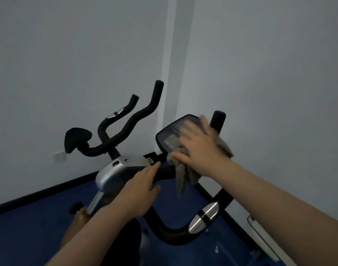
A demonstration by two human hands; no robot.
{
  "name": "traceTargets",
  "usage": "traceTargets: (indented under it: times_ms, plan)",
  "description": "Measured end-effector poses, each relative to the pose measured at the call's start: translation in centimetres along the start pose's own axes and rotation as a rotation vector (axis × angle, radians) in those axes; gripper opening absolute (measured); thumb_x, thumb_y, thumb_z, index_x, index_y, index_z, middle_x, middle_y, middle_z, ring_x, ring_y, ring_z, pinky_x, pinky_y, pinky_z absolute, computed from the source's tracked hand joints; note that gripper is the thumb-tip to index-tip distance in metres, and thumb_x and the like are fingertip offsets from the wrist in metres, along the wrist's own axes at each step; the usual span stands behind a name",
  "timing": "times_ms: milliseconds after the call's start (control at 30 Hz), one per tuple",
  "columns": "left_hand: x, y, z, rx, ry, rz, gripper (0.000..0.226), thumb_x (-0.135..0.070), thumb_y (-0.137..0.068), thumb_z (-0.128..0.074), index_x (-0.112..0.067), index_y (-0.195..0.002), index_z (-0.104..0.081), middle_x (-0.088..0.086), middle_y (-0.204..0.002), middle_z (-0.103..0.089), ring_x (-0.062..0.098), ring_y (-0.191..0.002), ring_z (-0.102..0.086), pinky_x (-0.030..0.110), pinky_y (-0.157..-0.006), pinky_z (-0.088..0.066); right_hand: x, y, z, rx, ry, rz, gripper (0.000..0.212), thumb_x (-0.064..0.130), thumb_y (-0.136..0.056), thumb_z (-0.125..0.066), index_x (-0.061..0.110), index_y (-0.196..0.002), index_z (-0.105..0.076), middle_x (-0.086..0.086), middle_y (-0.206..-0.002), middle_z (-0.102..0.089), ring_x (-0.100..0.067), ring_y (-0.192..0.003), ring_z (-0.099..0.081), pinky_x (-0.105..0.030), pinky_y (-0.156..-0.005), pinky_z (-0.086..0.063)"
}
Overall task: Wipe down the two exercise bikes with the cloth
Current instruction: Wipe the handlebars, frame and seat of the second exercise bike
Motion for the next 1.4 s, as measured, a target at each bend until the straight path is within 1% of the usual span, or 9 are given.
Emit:
traceTargets:
  times_ms: [100, 333, 500, 700, 800, 900, 1033, 1133, 1400]
  plan:
    - [0.8, 0.8, -0.4, -0.086, 0.074, -0.016, 0.06, -0.024, -0.1, -0.047, -0.032, -0.154, -0.02, -0.009, -0.149, -0.036, 0.011, -0.132, -0.037, 0.022, -0.104, -0.031, 0.7, 1.7, -0.6, 0.012, 0.103, -0.247, 0.087, 0.061, -0.091, 0.006, 0.02, -0.13, -0.059, -0.006, -0.157, -0.03, -0.022, -0.15, -0.003, -0.049, -0.114, 0.023]
    - [1.8, 0.5, 0.0, -0.31, 0.375, 0.123, 0.036, -0.008, -0.096, -0.045, -0.019, -0.128, -0.059, -0.003, -0.127, -0.06, 0.006, -0.114, -0.053, 0.023, -0.096, -0.039, 3.9, 0.4, -2.2, 0.04, -0.32, -0.169, 0.048, 0.045, -0.103, -0.022, 0.032, -0.117, -0.066, 0.011, -0.128, -0.063, -0.006, -0.134, -0.042, -0.037, -0.117, 0.015]
    - [1.4, 0.3, 0.2, -0.22, 0.478, 0.123, 0.036, -0.041, -0.093, -0.057, -0.021, -0.122, -0.063, -0.008, -0.115, -0.063, 0.006, -0.106, -0.058, 0.026, -0.089, -0.045, 7.1, 0.7, -2.4, -0.056, -0.233, -0.346, 0.053, 0.048, -0.101, -0.019, 0.033, -0.109, -0.069, 0.014, -0.117, -0.067, -0.007, -0.128, -0.046, -0.04, -0.117, 0.003]
    - [0.9, -0.4, 1.2, -0.144, 0.722, 0.037, 0.023, -0.027, -0.078, -0.081, -0.023, -0.098, -0.071, -0.008, -0.093, -0.074, 0.008, -0.092, -0.068, 0.026, -0.084, -0.052, 6.3, 1.0, 1.5, 0.163, -1.161, -0.293, 0.053, 0.055, -0.101, -0.023, 0.028, -0.117, -0.065, 0.008, -0.117, -0.065, -0.008, -0.114, -0.057, -0.032, -0.107, -0.035]
    - [-0.2, -0.8, 1.6, -0.201, 0.706, 0.005, 0.012, -0.015, -0.084, -0.074, -0.026, -0.086, -0.07, -0.009, -0.076, -0.072, 0.007, -0.076, -0.068, 0.019, -0.066, -0.051, 6.0, 1.8, 2.7, 0.27, -0.826, -0.112, 0.062, 0.057, -0.095, -0.014, 0.027, -0.132, -0.053, 0.002, -0.126, -0.053, -0.016, -0.12, -0.045, -0.042, -0.108, -0.033]
    - [0.0, -1.2, 3.1, -0.258, 0.809, 0.078, 0.016, -0.005, -0.09, -0.061, -0.017, -0.088, -0.071, 0.004, -0.079, -0.073, 0.024, -0.08, -0.07, 0.038, -0.071, -0.057, 4.2, 1.6, 4.1, 0.258, -0.583, -0.125, 0.068, 0.066, -0.088, -0.018, 0.03, -0.138, -0.046, 0.002, -0.13, -0.048, -0.016, -0.124, -0.038, -0.046, -0.11, -0.028]
    - [0.6, -1.3, 5.2, -0.251, 0.817, 0.099, 0.022, 0.002, -0.092, -0.054, -0.011, -0.1, -0.069, 0.012, -0.093, -0.072, 0.028, -0.092, -0.069, 0.049, -0.084, -0.056, 2.7, 1.2, 5.2, 0.274, -0.576, -0.054, 0.039, 0.025, -0.094, -0.051, 0.029, -0.133, -0.048, 0.006, -0.122, -0.052, -0.011, -0.111, -0.046, -0.035, -0.1, -0.038]
    - [1.1, -0.9, 6.2, -0.269, 0.787, 0.111, 0.021, -0.003, -0.093, -0.057, -0.017, -0.107, -0.065, 0.007, -0.099, -0.07, 0.022, -0.096, -0.068, 0.047, -0.086, -0.057, 1.9, 1.1, 5.8, 0.189, -0.903, -0.224, 0.035, 0.016, -0.084, -0.05, 0.041, -0.106, -0.055, 0.011, -0.103, -0.059, -0.001, -0.089, -0.055, -0.025, -0.075, -0.044]
    - [-1.6, -0.5, 5.3, -0.054, 0.889, 0.119, 0.011, -0.018, -0.096, -0.058, -0.023, -0.1, -0.067, 0.011, -0.093, -0.071, 0.019, -0.08, -0.07, 0.029, -0.067, -0.058, 3.2, 0.5, 4.1, -0.087, -1.463, -0.641, 0.012, 0.019, -0.092, -0.061, 0.017, -0.103, -0.065, -0.003, -0.092, -0.069, -0.013, -0.08, -0.067, -0.024, -0.065, -0.052]
Point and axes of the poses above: each hand's wrist, its own y-axis away from the middle knuckle, its own z-axis out of the back of the hand, x = y × z, the point moved 1 cm from there along -y, towards the middle knuckle
